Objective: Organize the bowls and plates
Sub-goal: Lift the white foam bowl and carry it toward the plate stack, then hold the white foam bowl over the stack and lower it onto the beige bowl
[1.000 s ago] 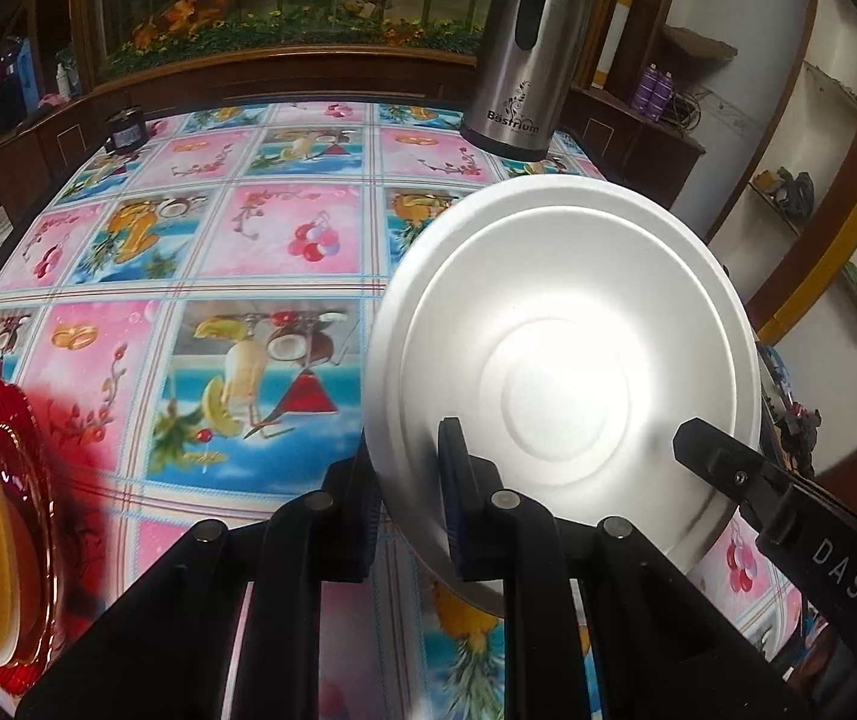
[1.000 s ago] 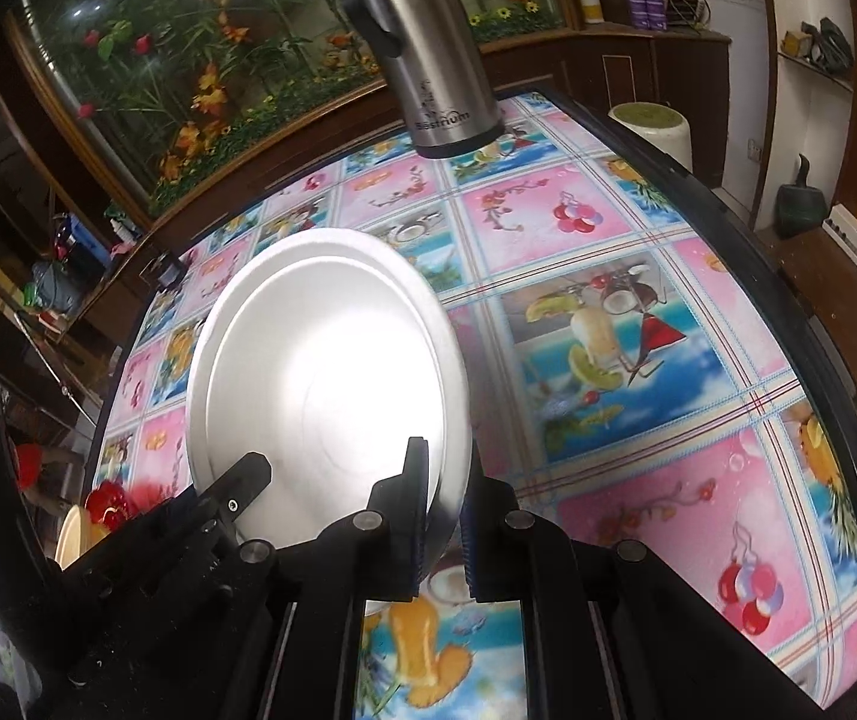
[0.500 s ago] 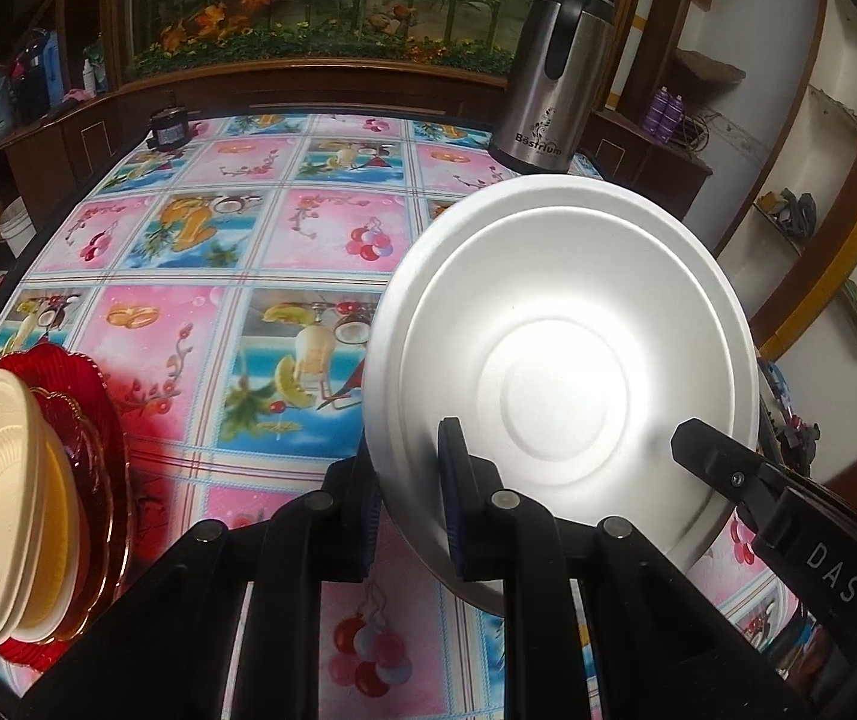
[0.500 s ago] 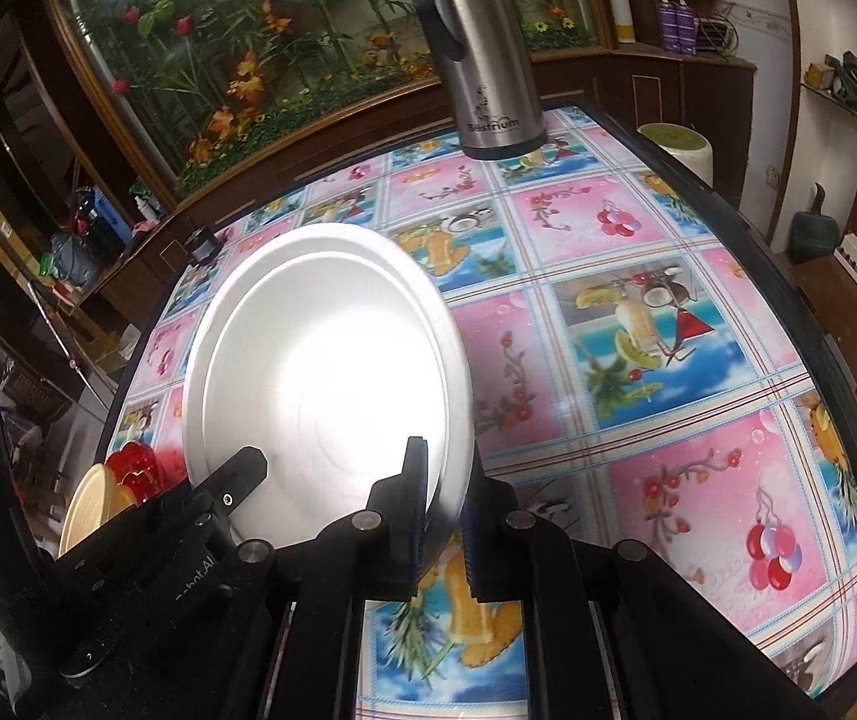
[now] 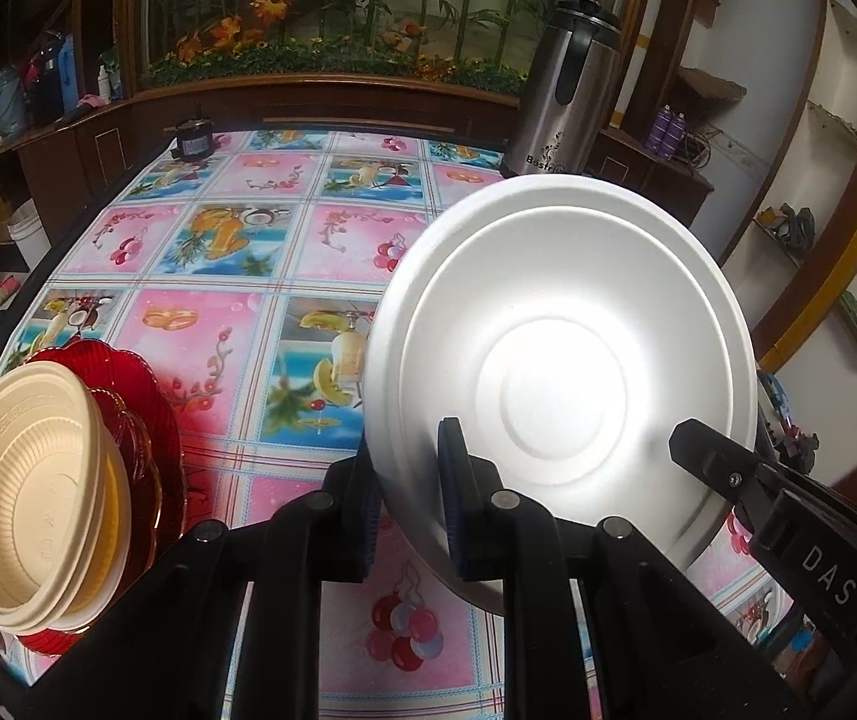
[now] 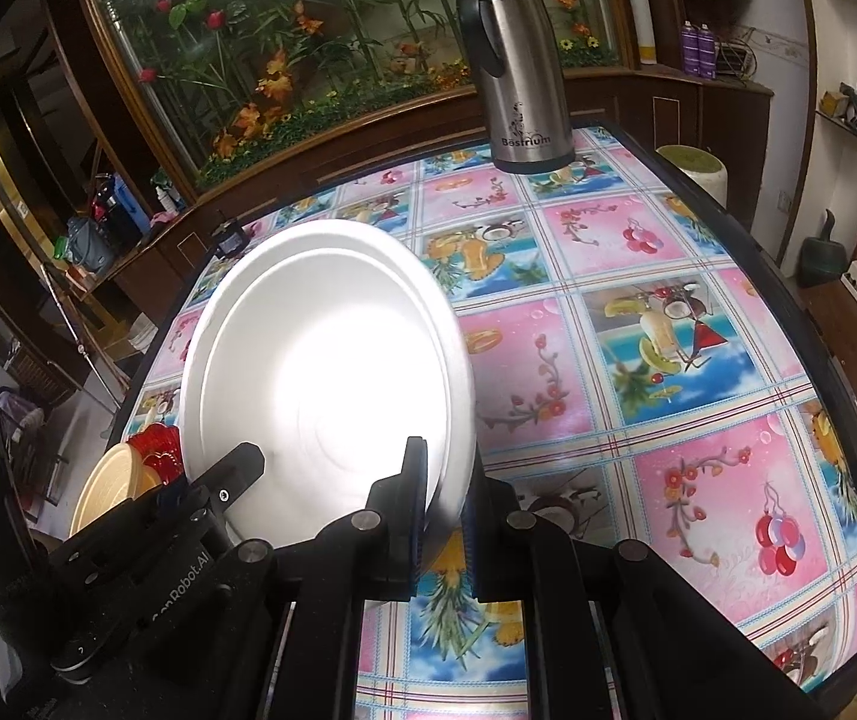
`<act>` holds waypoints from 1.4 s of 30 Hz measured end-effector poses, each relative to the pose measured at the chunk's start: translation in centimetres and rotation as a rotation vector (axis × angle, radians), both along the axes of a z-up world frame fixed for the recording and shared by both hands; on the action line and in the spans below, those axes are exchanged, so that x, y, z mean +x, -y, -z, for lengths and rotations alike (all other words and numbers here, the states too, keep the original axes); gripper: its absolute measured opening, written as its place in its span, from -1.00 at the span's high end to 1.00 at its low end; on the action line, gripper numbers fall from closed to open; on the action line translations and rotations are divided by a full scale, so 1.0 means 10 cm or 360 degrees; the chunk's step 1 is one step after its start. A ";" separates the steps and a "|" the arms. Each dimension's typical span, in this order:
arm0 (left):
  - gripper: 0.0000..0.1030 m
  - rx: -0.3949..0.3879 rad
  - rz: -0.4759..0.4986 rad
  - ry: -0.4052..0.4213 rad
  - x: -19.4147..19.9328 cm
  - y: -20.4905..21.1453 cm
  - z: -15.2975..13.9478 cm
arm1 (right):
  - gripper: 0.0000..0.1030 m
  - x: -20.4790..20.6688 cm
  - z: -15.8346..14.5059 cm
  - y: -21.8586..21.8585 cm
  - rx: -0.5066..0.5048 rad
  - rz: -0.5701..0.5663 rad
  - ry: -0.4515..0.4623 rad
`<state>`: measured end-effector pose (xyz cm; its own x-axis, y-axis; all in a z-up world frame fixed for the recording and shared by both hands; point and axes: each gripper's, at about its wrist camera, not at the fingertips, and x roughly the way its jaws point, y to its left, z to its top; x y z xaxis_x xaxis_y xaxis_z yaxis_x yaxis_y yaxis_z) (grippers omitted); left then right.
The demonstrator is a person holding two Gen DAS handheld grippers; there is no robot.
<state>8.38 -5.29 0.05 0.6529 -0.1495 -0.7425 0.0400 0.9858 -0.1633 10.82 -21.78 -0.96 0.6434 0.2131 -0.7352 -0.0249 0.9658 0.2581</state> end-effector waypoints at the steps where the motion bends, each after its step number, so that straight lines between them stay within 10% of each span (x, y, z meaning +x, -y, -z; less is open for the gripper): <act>1: 0.71 0.0000 -0.0003 0.0003 -0.01 -0.02 0.00 | 0.81 -0.01 0.00 -0.01 -0.0002 -0.0004 0.0002; 42: 0.72 -0.0001 -0.0203 0.0156 -0.42 -0.69 -0.35 | 0.80 -0.17 -0.29 -0.67 -0.0036 -0.0257 0.0180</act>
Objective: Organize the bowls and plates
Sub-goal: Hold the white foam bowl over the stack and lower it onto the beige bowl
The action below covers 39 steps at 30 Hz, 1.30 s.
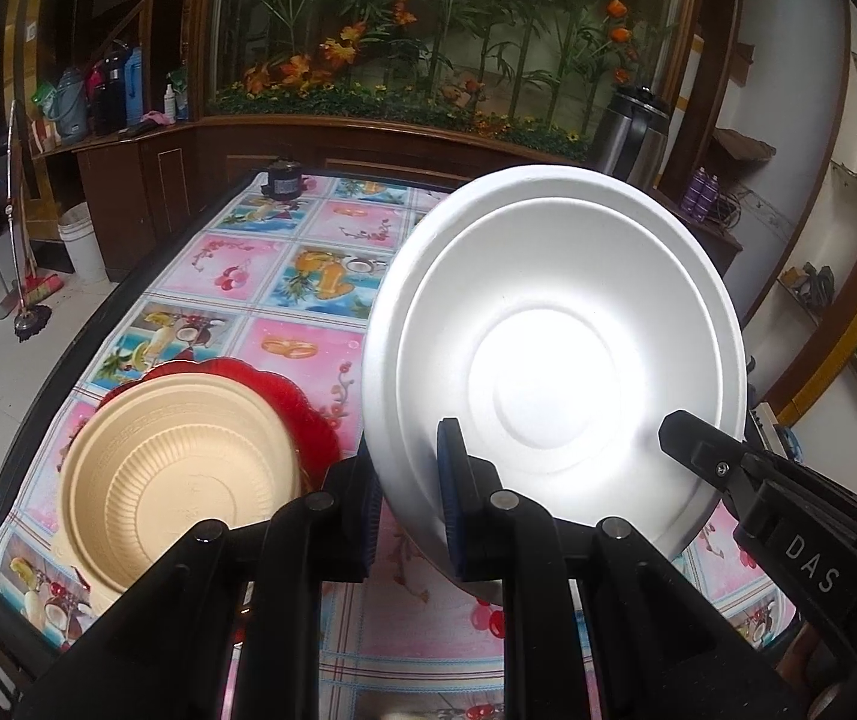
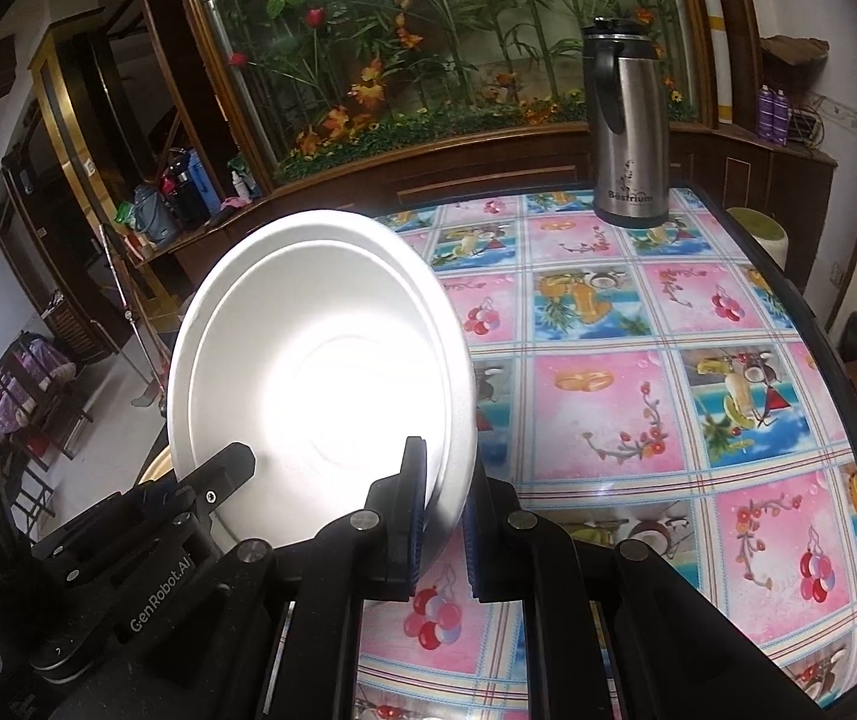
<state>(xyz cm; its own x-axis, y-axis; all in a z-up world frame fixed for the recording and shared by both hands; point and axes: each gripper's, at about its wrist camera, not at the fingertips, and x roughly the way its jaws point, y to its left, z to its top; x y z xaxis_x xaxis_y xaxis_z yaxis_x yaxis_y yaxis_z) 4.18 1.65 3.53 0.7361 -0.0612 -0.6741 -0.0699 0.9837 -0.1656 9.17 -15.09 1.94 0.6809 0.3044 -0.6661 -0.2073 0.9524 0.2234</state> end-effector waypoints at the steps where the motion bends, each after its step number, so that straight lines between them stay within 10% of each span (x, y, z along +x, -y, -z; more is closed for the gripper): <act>1: 0.72 0.0000 -0.0008 0.0001 -0.01 -0.02 0.00 | 0.80 0.00 -0.01 -0.03 0.0000 -0.0009 0.0004; 39: 0.71 0.0008 -0.0347 -0.0021 -0.46 -1.03 -0.01 | 0.80 -0.09 0.02 -1.09 0.0027 -0.0460 -0.0081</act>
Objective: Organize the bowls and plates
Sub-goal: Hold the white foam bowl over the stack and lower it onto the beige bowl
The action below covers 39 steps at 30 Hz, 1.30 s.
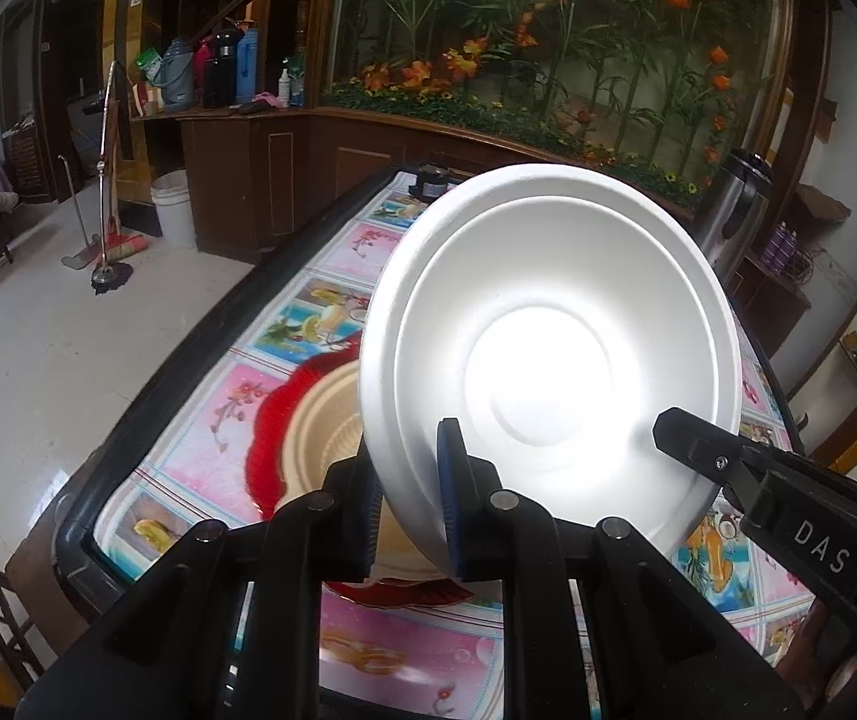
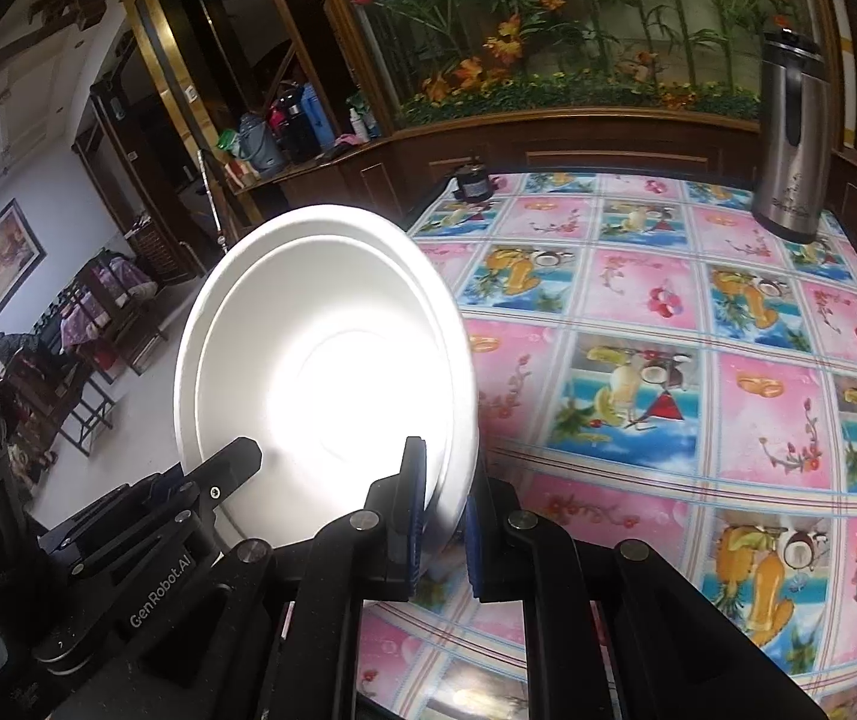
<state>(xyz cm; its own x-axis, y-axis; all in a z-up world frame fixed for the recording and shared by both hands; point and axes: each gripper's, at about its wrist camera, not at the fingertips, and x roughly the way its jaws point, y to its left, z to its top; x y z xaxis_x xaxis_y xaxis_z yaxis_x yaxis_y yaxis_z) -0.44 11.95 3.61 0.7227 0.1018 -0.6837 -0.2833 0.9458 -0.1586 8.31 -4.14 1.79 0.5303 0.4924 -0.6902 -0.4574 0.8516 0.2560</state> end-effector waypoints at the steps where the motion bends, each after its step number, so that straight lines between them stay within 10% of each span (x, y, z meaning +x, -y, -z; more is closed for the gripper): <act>1: 0.71 -0.0002 -0.0009 0.0006 -0.02 -0.03 -0.02 | 0.80 0.00 -0.02 -0.03 0.0003 -0.0010 0.0002; 39: 0.71 -0.0046 -0.0055 -0.0124 0.00 -0.33 0.16 | 0.79 0.05 0.16 -0.54 -0.0074 -0.0154 -0.0120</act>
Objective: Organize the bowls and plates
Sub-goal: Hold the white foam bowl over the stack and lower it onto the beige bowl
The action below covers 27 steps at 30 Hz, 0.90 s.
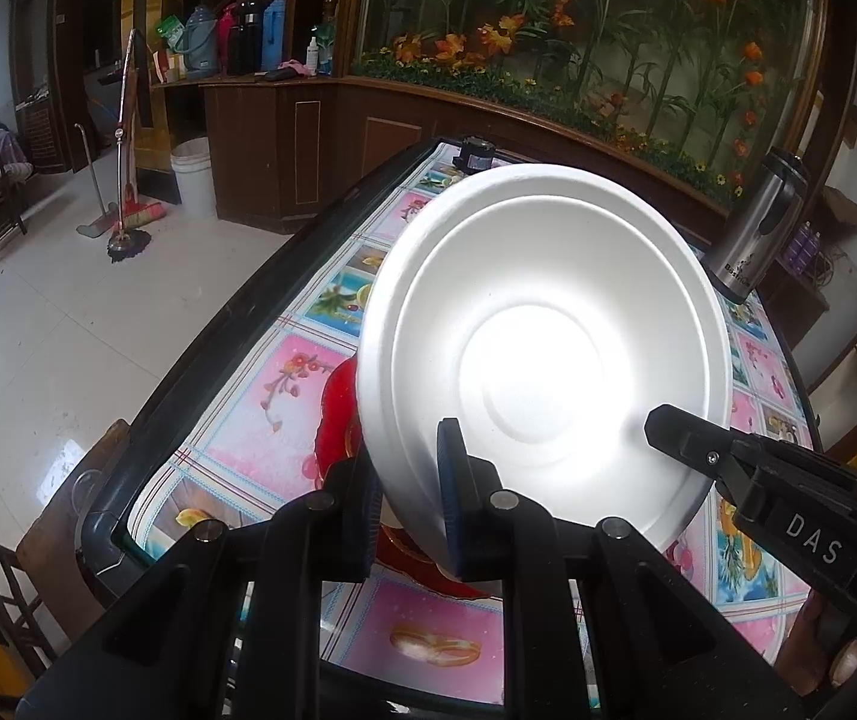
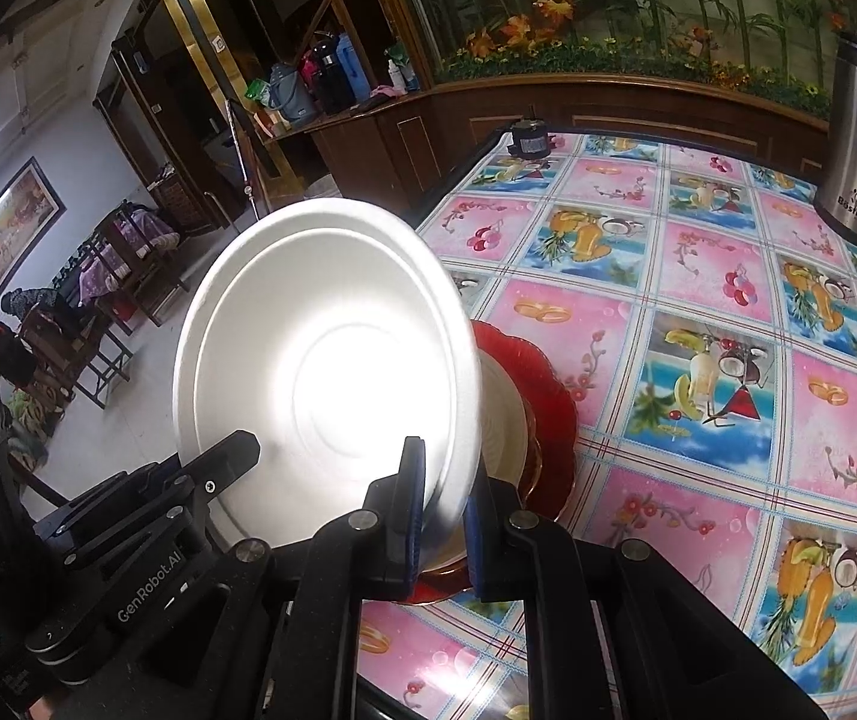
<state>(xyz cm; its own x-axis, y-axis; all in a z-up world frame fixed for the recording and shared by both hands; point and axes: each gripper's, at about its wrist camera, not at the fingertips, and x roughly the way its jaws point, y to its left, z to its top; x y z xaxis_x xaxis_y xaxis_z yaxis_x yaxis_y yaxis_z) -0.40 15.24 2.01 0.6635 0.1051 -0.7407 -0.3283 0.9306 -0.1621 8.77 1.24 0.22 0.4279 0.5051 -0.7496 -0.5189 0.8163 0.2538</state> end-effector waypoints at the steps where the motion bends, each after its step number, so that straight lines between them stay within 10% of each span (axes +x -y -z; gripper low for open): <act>1: 0.71 0.0001 0.0000 0.0001 0.00 0.00 0.00 | 0.79 0.00 0.00 0.00 -0.0001 0.0000 -0.0001; 27: 0.71 0.0035 0.0034 -0.0041 0.05 0.01 0.05 | 0.77 0.07 0.08 -0.01 -0.0025 -0.0028 -0.0071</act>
<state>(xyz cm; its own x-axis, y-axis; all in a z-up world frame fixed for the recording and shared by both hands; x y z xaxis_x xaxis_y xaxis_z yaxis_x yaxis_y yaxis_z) 0.15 15.17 1.50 0.6465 0.1077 -0.7553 -0.3122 0.9407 -0.1331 9.47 1.34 -0.63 0.3849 0.5003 -0.7756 -0.5218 0.8111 0.2643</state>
